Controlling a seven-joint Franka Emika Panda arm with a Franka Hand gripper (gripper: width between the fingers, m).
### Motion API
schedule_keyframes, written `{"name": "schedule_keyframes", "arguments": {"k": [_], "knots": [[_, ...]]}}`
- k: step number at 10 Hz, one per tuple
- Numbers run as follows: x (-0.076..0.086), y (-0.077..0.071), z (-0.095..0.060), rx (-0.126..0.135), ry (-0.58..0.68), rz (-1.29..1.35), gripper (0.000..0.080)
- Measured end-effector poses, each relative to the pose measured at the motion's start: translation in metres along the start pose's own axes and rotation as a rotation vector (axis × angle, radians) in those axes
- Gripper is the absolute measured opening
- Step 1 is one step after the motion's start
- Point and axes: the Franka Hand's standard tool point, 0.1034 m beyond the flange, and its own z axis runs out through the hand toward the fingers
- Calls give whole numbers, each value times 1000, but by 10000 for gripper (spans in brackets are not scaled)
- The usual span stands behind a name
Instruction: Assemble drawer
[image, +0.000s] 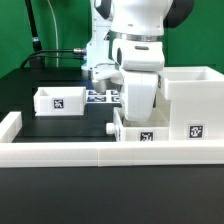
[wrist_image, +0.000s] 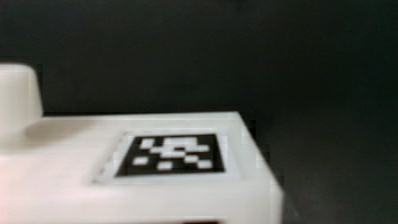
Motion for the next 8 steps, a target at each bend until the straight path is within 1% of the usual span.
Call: {"name": "schedule_keyframes", "arguments": {"k": [1, 4, 5, 6, 7, 8], "knots": [[9, 1, 0, -2, 4, -10, 42], [7, 2, -1, -3, 4, 2, 42], [7, 3, -2, -6, 4, 9, 278], [7, 5, -7, -14, 4, 20, 278], [7, 7, -13, -15, 2, 26, 451], [5, 9, -23, -17, 0, 33, 451]]}}
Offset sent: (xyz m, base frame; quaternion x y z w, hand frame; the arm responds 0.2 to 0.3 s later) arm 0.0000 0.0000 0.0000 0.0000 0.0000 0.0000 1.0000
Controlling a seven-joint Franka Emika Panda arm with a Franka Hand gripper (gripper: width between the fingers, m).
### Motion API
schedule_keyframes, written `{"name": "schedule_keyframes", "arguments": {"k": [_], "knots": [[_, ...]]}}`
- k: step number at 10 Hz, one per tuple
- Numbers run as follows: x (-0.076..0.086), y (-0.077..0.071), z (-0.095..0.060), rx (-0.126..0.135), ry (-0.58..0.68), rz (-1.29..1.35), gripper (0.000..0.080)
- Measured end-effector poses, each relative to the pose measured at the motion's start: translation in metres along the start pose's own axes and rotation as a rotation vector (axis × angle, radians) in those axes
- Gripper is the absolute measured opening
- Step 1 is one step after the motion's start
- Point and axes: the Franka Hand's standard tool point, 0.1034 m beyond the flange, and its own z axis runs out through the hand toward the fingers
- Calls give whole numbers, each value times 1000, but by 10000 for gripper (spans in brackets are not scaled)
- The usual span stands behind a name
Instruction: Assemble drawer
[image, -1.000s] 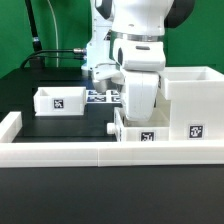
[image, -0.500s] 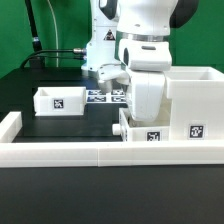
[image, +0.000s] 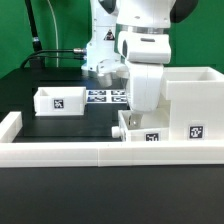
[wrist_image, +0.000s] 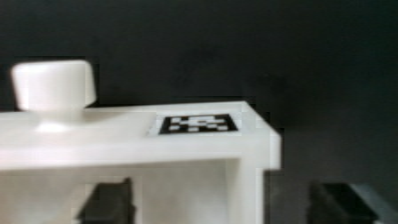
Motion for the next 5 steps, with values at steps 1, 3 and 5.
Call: {"name": "schedule_keyframes", "arguments": {"k": [1, 3, 5], "knots": [[-2, 3, -12, -6, -3, 6, 611], [-16, 6, -26, -3, -11, -4, 647], [-45, 5, -26, 3, -19, -26, 647]]}}
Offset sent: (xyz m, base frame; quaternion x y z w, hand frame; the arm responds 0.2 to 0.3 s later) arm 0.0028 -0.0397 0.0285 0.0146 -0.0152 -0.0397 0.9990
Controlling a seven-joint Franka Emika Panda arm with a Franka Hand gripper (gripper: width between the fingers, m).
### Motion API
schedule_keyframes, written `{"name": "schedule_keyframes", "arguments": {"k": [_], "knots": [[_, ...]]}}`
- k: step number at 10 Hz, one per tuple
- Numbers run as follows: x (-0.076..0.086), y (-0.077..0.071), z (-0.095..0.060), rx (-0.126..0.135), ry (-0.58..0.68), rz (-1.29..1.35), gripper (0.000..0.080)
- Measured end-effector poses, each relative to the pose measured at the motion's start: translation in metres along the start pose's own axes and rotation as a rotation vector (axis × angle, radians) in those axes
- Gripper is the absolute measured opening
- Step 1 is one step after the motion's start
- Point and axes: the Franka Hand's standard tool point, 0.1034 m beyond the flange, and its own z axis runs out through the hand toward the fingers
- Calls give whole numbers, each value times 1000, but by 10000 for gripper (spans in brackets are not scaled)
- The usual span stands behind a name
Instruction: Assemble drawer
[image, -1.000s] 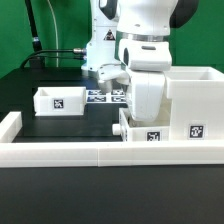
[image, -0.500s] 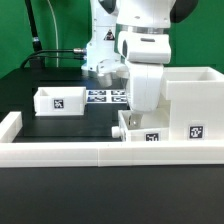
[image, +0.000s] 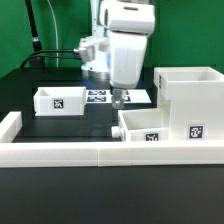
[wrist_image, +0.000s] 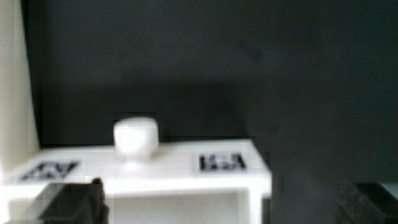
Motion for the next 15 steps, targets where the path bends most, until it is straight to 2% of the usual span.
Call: {"name": "schedule_keyframes", "arguments": {"k": [1, 4, 9, 12, 15], "knots": [[-11, -2, 3, 6, 0, -6, 649], [-13, -3, 4, 8, 2, 2, 649], [-35, -7, 34, 47, 184, -27, 649], [-14, 0, 41, 55, 204, 7, 649], [7, 0, 41, 69, 211, 65, 649]]}}
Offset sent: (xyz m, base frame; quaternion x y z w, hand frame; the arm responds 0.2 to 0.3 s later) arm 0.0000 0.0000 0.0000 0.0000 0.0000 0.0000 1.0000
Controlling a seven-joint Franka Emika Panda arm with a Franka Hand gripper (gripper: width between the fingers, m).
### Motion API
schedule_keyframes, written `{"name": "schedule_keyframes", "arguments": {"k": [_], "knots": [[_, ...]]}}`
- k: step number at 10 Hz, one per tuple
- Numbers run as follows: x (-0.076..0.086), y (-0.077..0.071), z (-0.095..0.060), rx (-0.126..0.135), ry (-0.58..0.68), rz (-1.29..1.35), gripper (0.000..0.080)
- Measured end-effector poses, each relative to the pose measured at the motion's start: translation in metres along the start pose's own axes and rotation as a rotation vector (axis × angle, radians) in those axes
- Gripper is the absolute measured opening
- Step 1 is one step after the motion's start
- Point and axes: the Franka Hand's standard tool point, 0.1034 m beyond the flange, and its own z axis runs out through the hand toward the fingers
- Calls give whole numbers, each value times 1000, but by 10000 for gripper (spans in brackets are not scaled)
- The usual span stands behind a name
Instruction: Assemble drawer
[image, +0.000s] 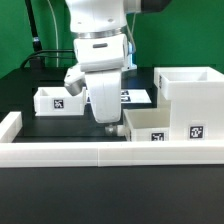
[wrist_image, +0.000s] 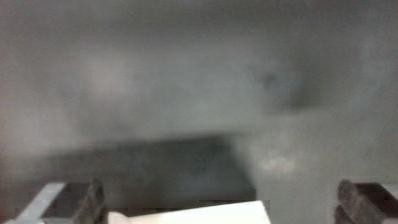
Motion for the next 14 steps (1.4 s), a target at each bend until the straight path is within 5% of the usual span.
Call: {"name": "schedule_keyframes", "arguments": {"k": [7, 11, 14], "knots": [[51, -3, 5, 10, 3, 56, 649], [49, -2, 5, 9, 2, 66, 649], [26, -14, -8, 5, -8, 102, 649]]}}
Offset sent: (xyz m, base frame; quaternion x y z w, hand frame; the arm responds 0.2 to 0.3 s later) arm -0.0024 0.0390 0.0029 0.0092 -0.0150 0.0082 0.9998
